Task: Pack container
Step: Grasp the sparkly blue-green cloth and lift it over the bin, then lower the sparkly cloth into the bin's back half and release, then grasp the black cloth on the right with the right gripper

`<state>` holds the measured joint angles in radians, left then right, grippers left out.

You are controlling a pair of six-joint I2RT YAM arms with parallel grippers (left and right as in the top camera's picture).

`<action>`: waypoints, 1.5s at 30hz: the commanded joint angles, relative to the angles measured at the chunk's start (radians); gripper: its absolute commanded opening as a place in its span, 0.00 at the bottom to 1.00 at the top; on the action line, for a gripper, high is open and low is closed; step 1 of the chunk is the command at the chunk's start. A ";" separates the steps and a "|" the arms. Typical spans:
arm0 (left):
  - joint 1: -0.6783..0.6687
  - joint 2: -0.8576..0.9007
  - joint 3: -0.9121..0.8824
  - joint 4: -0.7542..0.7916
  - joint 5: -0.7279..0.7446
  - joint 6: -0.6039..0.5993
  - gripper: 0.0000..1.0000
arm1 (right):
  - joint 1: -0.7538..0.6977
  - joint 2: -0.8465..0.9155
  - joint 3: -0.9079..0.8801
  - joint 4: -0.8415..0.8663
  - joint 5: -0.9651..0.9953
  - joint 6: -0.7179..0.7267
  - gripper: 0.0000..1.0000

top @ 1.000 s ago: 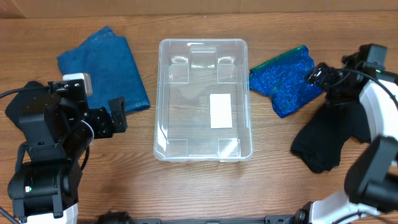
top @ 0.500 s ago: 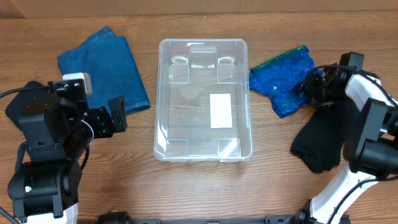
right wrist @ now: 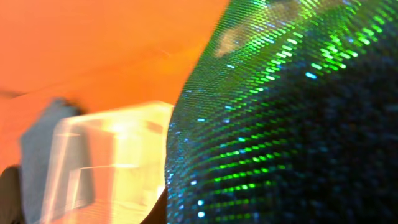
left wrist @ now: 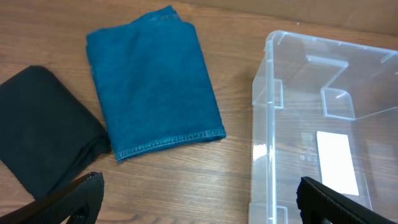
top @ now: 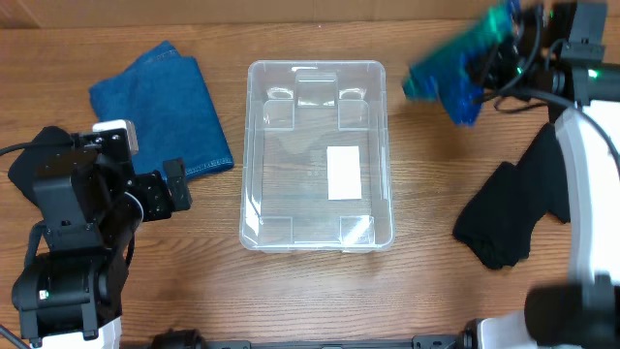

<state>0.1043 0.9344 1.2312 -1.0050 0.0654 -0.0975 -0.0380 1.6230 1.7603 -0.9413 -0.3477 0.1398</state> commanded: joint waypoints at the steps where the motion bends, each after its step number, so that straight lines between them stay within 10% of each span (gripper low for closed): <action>1: -0.005 0.008 0.023 -0.021 -0.055 -0.005 1.00 | 0.217 -0.057 0.045 -0.006 0.115 -0.096 0.04; 10: -0.005 0.080 0.023 -0.072 -0.092 -0.041 1.00 | 0.476 0.235 0.032 0.016 0.095 0.055 0.04; 21: -0.005 0.087 0.023 -0.068 -0.099 -0.041 1.00 | 0.508 0.399 0.032 -0.034 -0.012 -0.148 0.05; 22: -0.005 0.087 0.023 -0.068 -0.100 -0.041 1.00 | 0.508 0.399 0.032 -0.034 0.075 -0.141 0.64; 23: -0.005 0.087 0.023 -0.068 -0.099 -0.041 1.00 | 0.507 0.399 0.032 -0.029 0.192 -0.104 1.00; 33: -0.005 0.087 0.023 -0.067 -0.099 -0.041 1.00 | 0.500 0.148 0.188 -0.070 0.642 0.072 1.00; 39: -0.005 0.087 0.023 -0.066 -0.100 -0.037 1.00 | 0.110 -0.081 0.183 -0.424 0.659 0.414 1.00; 45: -0.005 0.087 0.023 -0.056 -0.100 -0.037 1.00 | -0.319 -0.278 -0.061 -0.462 0.465 0.277 1.00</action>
<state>0.1043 1.0172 1.2316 -1.0668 -0.0208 -0.1249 -0.2367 1.4368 1.8263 -1.4128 0.2340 0.4622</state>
